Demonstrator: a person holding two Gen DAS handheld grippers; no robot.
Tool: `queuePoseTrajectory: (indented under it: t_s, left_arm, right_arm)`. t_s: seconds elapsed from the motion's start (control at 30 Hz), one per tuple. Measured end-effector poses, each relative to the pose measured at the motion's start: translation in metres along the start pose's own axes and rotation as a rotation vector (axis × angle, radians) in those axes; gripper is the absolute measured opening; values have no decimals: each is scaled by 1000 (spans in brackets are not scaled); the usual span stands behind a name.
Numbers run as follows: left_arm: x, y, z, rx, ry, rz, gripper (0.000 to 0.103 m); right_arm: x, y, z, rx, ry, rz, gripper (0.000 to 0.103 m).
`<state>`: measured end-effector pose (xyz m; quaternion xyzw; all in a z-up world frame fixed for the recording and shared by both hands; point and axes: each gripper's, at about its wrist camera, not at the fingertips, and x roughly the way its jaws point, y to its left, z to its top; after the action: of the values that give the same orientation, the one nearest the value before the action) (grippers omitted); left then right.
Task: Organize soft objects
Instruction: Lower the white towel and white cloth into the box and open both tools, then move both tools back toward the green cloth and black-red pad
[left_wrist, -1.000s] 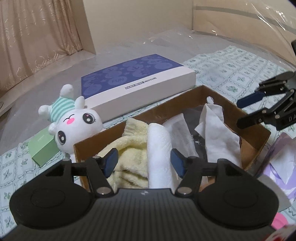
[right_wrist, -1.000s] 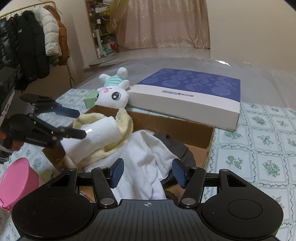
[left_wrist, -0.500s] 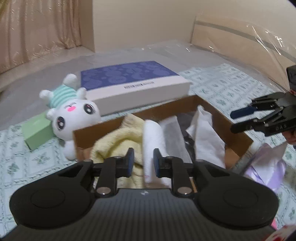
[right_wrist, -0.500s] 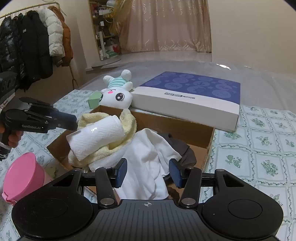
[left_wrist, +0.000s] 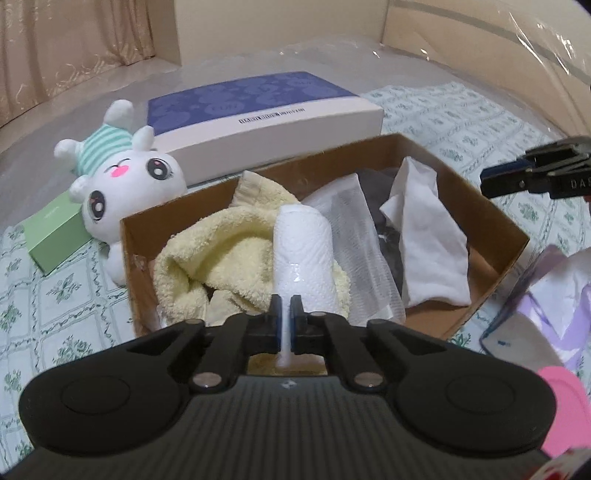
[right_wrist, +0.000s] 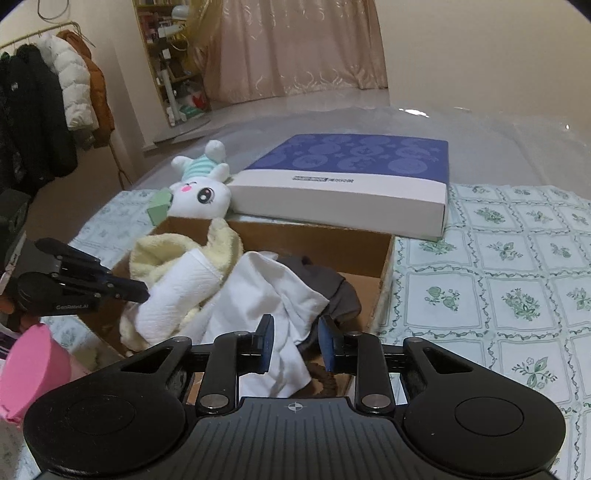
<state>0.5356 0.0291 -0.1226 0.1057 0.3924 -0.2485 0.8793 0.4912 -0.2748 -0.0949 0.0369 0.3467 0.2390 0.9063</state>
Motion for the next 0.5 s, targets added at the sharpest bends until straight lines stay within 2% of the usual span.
queuePoseTrajectory:
  t_s: [0.13, 0.2, 0.3, 0.5]
  left_arm:
    - [-27, 9, -5, -67, -50, 12, 23]
    - [-45, 12, -9, -102, -80, 23, 24]
    - [-73, 14, -19, -151, -120, 54, 32]
    - [-130, 3, -53, -199, -158, 144, 33]
  right_arm:
    - [-16, -1, 0, 34, -42, 20, 29]
    - [-27, 0, -1, 45, -64, 31, 29]
    - [-46, 6, -6, 50, -98, 35, 32]
    - [-87, 23, -28, 67, -152, 38, 45]
